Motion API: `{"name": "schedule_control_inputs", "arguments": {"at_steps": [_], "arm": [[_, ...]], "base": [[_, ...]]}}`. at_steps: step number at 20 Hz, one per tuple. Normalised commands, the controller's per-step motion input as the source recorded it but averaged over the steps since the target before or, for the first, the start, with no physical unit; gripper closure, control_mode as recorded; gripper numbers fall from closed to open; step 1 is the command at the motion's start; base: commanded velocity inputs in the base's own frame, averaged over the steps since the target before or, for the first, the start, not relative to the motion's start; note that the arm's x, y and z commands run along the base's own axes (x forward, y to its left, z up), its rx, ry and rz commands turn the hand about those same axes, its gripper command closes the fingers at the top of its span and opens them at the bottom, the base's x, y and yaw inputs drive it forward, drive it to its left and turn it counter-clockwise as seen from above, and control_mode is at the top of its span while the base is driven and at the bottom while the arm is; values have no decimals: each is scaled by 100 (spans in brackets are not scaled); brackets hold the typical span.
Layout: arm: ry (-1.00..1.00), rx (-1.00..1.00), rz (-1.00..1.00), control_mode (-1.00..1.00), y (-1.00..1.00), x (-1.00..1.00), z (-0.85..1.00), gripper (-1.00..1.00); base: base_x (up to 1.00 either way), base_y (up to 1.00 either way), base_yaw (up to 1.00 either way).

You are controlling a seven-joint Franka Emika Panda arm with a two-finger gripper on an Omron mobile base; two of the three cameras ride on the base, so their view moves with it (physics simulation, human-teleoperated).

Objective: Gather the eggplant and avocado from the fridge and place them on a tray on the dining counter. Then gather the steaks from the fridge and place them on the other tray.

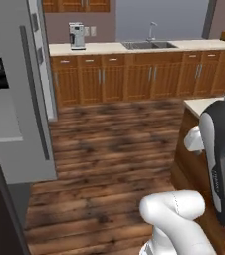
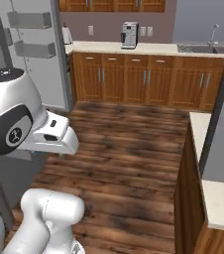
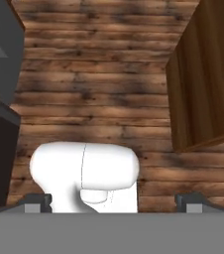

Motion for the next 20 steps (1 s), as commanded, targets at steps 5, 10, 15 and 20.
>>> {"name": "schedule_control_inputs", "arguments": {"at_steps": [5,10,15,20], "arm": [[0,0,0,100,0,0,0,-100],[0,0,0,100,0,0,0,-100],[0,0,0,100,0,0,0,-100],[0,0,0,100,0,0,0,-100]], "base": [[100,24,0],[100,-21,0],[92,-3,7],[78,-8,38]]}}
